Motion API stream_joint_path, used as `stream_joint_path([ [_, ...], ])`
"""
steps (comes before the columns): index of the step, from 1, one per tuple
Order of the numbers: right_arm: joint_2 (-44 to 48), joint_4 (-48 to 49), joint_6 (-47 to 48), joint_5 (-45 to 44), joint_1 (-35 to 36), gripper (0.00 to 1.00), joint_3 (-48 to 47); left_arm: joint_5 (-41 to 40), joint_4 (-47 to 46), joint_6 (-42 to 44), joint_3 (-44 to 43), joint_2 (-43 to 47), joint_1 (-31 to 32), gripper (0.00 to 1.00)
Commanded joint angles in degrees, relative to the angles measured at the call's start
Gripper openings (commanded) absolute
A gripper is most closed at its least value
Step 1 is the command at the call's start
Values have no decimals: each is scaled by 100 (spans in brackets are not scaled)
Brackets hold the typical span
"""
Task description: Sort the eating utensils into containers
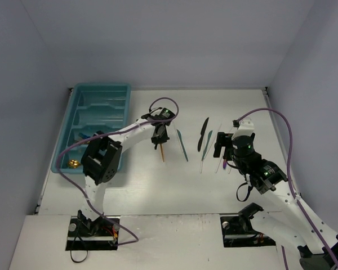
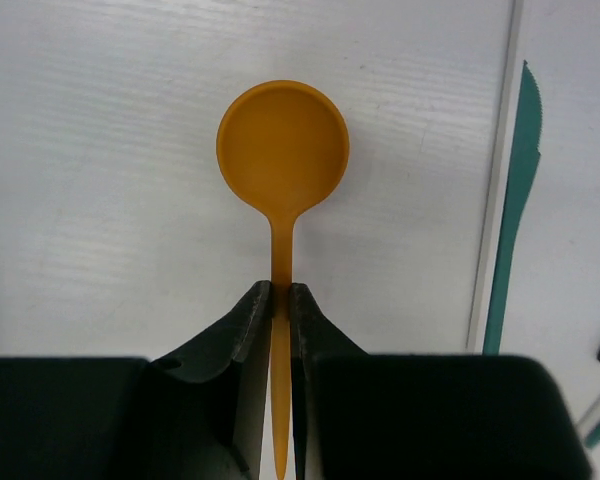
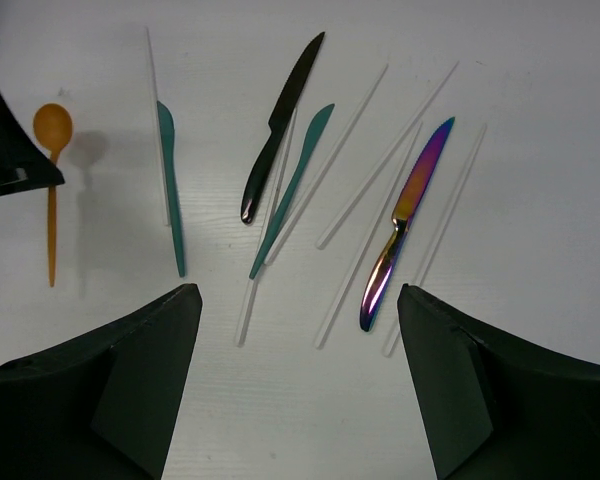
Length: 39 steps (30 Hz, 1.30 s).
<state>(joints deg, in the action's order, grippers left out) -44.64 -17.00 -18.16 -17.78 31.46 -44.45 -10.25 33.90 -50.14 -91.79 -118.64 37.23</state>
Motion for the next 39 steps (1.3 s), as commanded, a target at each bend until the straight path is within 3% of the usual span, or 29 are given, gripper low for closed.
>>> stream_joint_path([
  [1, -9, 215, -47, -162, -26, 77, -64, -383, 56, -13, 310, 1822, -175, 0],
  [8, 21, 224, -65, -142, -35, 77, -51, -388, 127, -560, 1494, 3633, -1194, 0],
  [13, -53, 231, -121, -106, -44, 77, -23, -892, 347, -1246, 2340, 4714, -1948, 0],
  [21, -50, 224, -143, -112, -44, 77, -19, -837, 522, -2263, 3399, 5323, -3067, 0],
  [28, -30, 224, -144, -108, -44, 77, -3, -816, 414, -2857, 4019, 5367, -3621, 2],
  [30, -52, 224, -136, -95, -44, 77, -18, -723, 383, -2820, 4063, 5288, -3686, 7],
  [33, -85, 224, -144, -85, -45, 77, -12, -697, 381, -2790, 4112, 5220, -3867, 21],
  [35, -76, 224, -137, -87, -52, 77, -11, -677, 377, -2799, 4145, 5259, -3912, 36],
  [39, -71, 229, -144, -103, -48, 77, -16, -653, 341, -2534, 4056, 5415, -3929, 52],
])
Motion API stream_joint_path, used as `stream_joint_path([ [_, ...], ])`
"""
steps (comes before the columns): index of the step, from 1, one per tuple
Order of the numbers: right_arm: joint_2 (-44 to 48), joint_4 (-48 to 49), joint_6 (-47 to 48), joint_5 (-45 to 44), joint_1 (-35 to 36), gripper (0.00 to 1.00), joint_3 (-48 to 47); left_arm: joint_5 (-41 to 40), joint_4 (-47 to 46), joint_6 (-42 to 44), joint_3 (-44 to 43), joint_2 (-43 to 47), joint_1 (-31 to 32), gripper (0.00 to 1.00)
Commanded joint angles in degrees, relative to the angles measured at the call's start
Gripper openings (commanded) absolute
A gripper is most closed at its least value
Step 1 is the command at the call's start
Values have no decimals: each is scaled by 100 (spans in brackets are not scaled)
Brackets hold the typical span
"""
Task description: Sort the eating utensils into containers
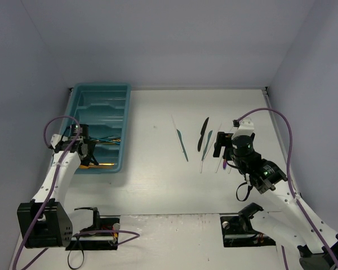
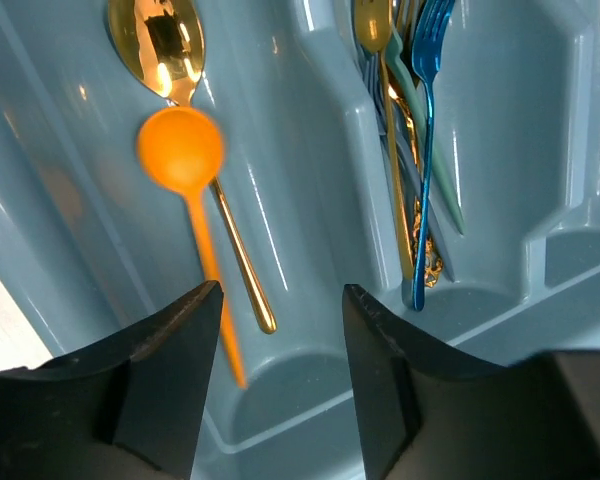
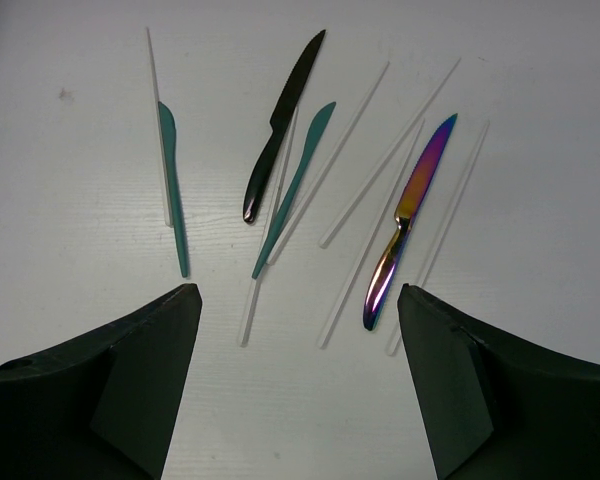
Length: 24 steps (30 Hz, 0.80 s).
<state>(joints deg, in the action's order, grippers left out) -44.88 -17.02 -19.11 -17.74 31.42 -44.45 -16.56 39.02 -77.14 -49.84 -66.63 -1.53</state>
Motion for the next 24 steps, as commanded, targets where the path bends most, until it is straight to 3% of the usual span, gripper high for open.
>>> stream_joint_path([
  [1, -52, 231, -49, -116, -39, 77, -20, 1, -185, 260, -209, 254, -49, 55],
  [9, -287, 225, -213, -365, -40, 77, -20, 807, -454, 2345, -1382, 113, 335, 60],
  [12, -363, 225, -313, -442, -48, 77, -3, 856, -378, 2967, -2044, -243, 1025, 60],
  [18, -242, 225, -409, -529, -66, 77, 6, 874, -369, 3422, -3128, -1413, 2664, 60],
  [24, 54, 216, -400, -501, -83, 77, 81, 804, -372, 3569, -4185, -2826, 3786, 60],
])
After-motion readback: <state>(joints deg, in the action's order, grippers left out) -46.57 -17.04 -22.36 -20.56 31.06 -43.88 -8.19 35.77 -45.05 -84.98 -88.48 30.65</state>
